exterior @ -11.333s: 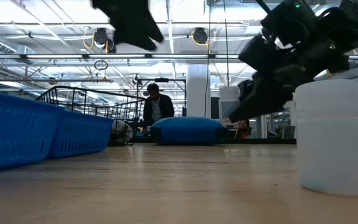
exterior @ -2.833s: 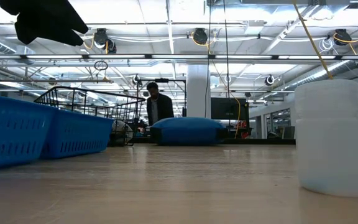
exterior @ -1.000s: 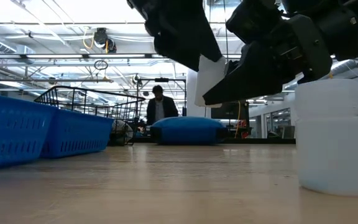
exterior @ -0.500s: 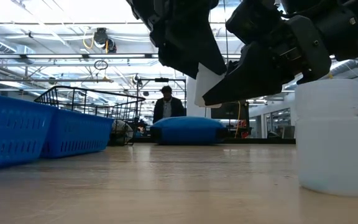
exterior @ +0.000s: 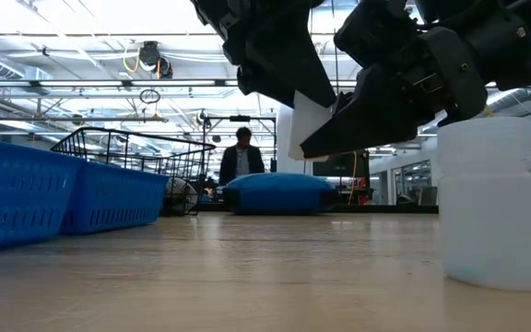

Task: Pick & place medical supplies in basket/bin
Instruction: Put the right white pill bottle into the bottom blue bin

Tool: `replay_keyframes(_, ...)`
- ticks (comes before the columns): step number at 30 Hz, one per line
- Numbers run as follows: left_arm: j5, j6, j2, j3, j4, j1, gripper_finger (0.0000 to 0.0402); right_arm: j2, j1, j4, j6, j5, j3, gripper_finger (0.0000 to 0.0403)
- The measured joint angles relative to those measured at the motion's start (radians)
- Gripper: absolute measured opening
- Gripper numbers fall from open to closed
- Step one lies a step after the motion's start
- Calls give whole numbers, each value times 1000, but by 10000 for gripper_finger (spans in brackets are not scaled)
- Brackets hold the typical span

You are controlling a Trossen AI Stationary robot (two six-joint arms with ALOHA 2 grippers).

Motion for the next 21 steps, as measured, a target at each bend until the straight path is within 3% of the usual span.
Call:
replay_keyframes(8, 2, -1, -3, 0, 1, 1, 178, 0, 0, -16, -1, 0, 0, 143)
replay_keyframes(14, 14, -6, -29, 0, -30, 2, 133, 0, 0, -13, -1, 0, 0, 161)
replay_keyframes(21, -62, -30, -110, 0, -137, -12, 133, 0, 1, -4, 56, -8, 0, 191)
